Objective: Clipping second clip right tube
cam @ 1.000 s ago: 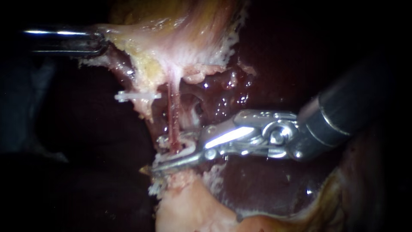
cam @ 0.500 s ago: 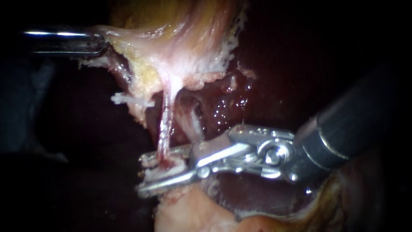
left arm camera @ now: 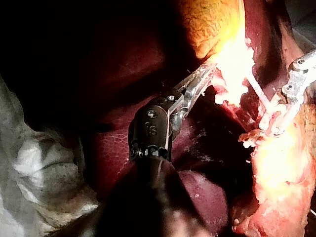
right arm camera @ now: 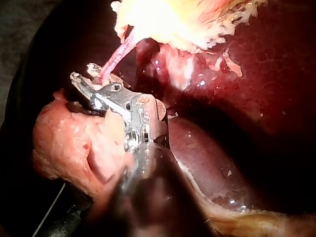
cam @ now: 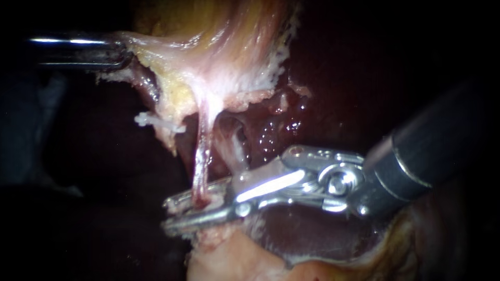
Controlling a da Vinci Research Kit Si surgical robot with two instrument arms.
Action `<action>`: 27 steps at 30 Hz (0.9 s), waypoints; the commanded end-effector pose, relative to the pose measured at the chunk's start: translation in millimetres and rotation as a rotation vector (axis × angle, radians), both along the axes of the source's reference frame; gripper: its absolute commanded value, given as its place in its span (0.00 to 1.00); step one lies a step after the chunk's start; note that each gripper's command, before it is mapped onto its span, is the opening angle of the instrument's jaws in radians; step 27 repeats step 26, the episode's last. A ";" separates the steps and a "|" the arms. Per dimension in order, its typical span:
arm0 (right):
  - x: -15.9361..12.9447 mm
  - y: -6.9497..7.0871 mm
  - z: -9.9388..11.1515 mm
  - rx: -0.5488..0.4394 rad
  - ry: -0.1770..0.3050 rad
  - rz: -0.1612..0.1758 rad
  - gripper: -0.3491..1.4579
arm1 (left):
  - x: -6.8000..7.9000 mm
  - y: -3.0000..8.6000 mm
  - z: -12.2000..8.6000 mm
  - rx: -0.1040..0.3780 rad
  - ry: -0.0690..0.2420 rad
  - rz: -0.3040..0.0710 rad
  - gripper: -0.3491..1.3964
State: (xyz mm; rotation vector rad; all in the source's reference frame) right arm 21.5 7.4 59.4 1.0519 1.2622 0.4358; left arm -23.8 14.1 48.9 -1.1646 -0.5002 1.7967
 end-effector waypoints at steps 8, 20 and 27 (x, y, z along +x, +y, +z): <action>-0.2 -0.1 0.3 0.000 0.000 -0.001 0.00 | 0.0 0.0 0.0 0.000 0.000 0.000 0.00; -0.5 -0.3 1.0 -0.013 -0.020 -0.012 0.00 | 0.0 0.0 0.0 0.000 0.000 0.000 0.00; -0.5 -0.3 1.3 -0.014 -0.020 -0.012 0.00 | 0.0 0.1 0.1 0.000 0.000 0.000 0.00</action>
